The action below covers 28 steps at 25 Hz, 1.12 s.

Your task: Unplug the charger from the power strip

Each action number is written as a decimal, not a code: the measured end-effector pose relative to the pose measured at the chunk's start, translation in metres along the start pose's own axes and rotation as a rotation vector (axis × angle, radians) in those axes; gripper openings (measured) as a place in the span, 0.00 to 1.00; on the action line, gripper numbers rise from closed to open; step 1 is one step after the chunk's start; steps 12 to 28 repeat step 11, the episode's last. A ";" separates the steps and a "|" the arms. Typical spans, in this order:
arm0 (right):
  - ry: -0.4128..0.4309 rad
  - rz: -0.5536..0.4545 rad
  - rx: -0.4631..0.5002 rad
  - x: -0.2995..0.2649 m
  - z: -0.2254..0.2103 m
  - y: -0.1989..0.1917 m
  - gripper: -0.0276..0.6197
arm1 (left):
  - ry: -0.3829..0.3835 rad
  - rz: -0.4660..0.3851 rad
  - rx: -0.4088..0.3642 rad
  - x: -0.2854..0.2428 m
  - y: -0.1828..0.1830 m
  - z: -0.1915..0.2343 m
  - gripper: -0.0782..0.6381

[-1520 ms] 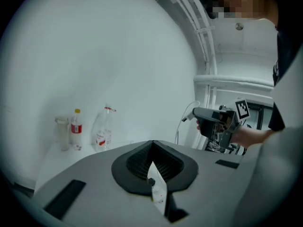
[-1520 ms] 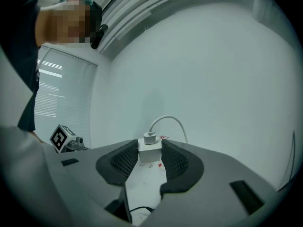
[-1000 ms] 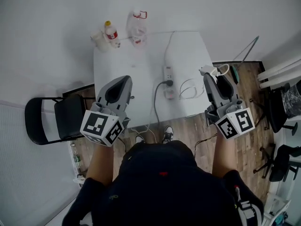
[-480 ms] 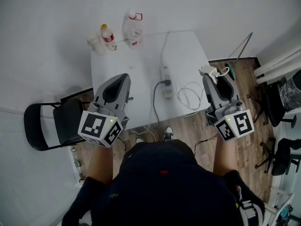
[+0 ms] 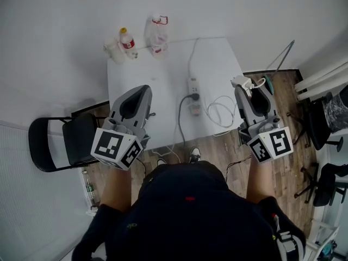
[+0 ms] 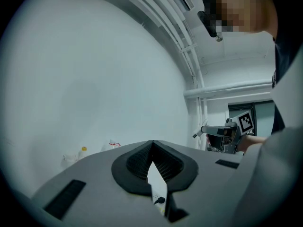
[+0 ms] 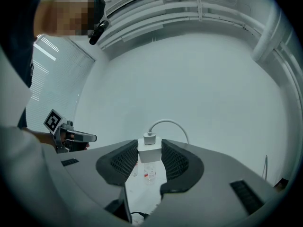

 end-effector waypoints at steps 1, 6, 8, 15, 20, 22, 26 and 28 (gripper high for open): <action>0.003 0.001 0.000 -0.001 0.000 0.000 0.29 | 0.000 0.001 -0.001 0.000 0.000 0.000 0.13; 0.010 0.010 0.001 -0.003 0.000 -0.003 0.29 | -0.004 0.006 0.004 -0.002 -0.002 -0.001 0.13; 0.012 0.010 -0.003 -0.003 -0.001 -0.004 0.29 | -0.006 0.010 0.011 -0.003 -0.004 -0.002 0.13; 0.011 0.014 -0.009 -0.003 -0.003 -0.006 0.29 | -0.012 0.017 0.014 -0.006 -0.006 -0.003 0.13; 0.011 0.014 -0.009 -0.003 -0.003 -0.006 0.29 | -0.012 0.017 0.014 -0.006 -0.006 -0.003 0.13; 0.011 0.014 -0.009 -0.003 -0.003 -0.006 0.29 | -0.012 0.017 0.014 -0.006 -0.006 -0.003 0.13; 0.011 0.014 -0.009 -0.003 -0.003 -0.006 0.29 | -0.012 0.017 0.014 -0.006 -0.006 -0.003 0.13; 0.011 0.014 -0.009 -0.003 -0.003 -0.006 0.29 | -0.012 0.017 0.014 -0.006 -0.006 -0.003 0.13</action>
Point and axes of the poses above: the fingertips, and each gripper's own axes: x backward along the fingers, z to its left, y out of its top, the point moved 5 cm from there along x, backward along the fingers, and after that the axes turned 14 degrees about y, right-handed, at the moved point
